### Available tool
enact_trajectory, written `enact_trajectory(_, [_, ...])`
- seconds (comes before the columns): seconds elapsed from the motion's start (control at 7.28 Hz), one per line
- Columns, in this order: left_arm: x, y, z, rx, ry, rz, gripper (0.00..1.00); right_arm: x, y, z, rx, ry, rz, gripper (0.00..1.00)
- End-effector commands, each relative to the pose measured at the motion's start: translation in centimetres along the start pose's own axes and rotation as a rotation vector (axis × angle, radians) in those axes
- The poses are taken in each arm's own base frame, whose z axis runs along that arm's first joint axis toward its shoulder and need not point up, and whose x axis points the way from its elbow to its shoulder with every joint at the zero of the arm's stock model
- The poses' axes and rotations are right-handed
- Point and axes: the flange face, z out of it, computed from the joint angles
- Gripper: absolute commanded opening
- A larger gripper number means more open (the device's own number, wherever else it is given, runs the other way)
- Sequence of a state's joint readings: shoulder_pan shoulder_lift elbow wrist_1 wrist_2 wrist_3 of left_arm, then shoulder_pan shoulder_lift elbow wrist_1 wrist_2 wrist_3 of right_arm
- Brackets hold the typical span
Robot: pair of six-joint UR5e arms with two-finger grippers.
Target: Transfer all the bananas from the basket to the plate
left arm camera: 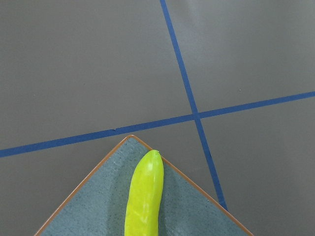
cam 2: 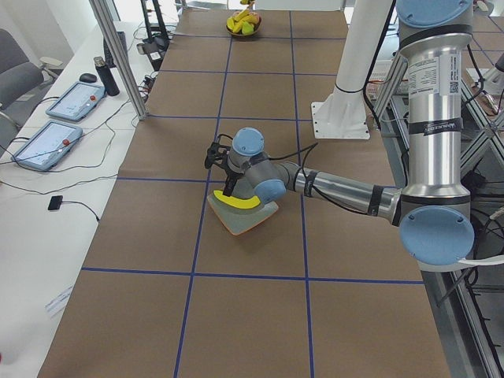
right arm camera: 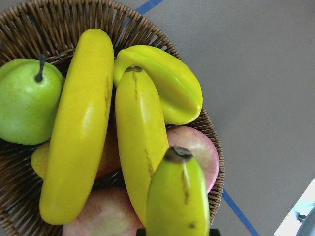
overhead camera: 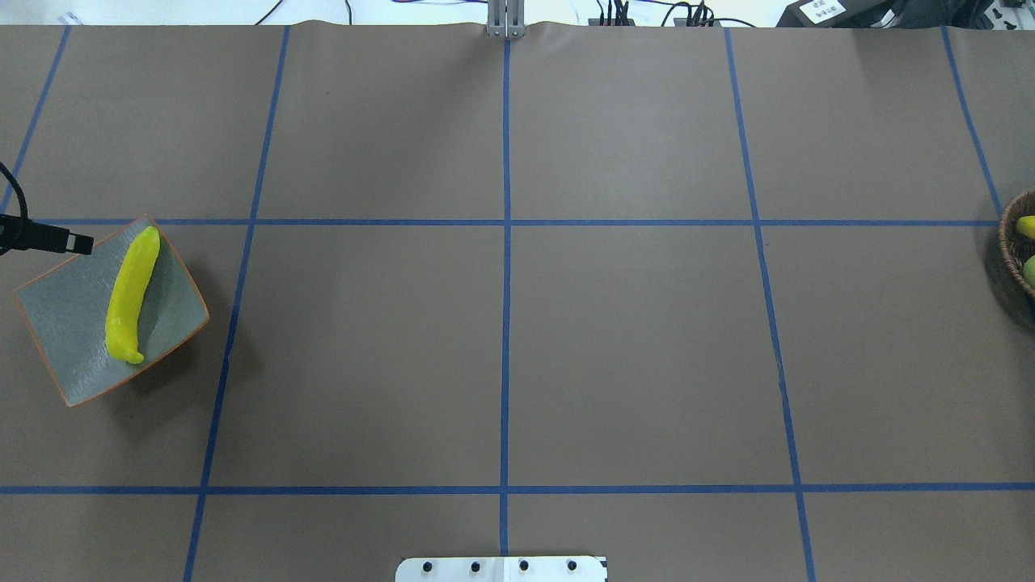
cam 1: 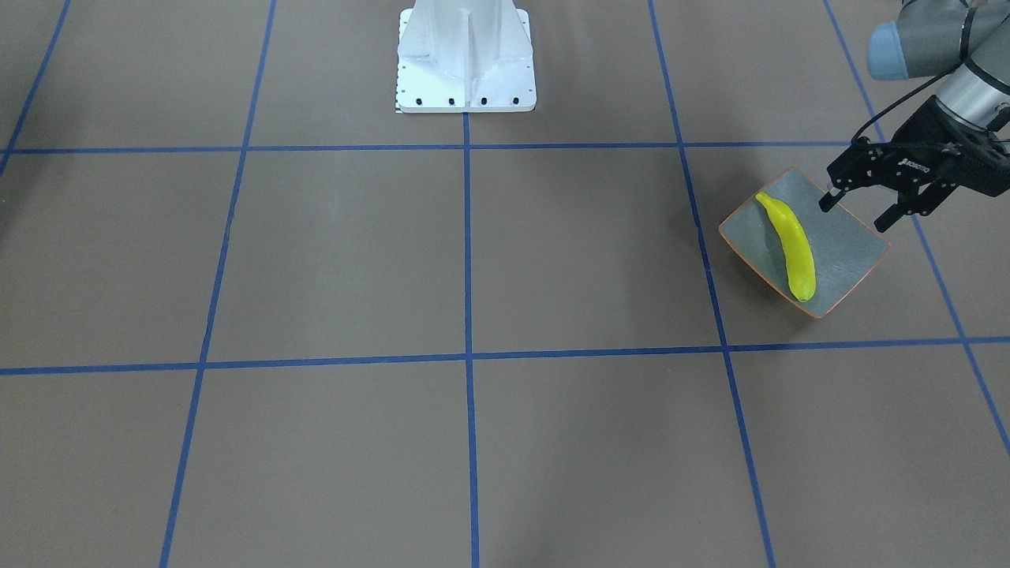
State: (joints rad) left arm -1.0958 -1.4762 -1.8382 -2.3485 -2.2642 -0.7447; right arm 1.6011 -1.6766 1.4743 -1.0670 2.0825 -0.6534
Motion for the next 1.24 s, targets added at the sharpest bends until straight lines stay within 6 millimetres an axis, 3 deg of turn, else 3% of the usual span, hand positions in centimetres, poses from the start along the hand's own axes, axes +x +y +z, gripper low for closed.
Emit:
enact_trajectory(0.0, [0.0, -0.1, 0.2, 0.000, -0.001, -0.004, 1.00, 1.3, -5.3, -4.8, -0.021, -0.013, 0.038, 0.00])
enact_trajectory(0.41, [-0.1, -0.1, 0.2, 0.000, -0.001, -0.007, 1.00, 5.1, -14.5, -10.3, 0.015, -0.008, 0.190, 0.00])
enact_trajectory(0.55, [0.0, -0.2, 0.2, 0.001, -0.001, -0.008, 1.00, 4.3, -18.3, -11.1, 0.067, -0.053, 0.242, 0.00])
enact_trajectory(0.82, [0.6, -0.4, -0.1, 0.009, 0.009, 0.002, 1.00, 0.8, -24.8, -12.6, 0.137, -0.129, 0.312, 0.00])
enact_trajectory(1.1, [3.8, -3.0, -0.8, 0.054, 0.052, 0.035, 1.00, -6.1, -30.3, -15.2, 0.190, -0.218, 0.438, 0.00])
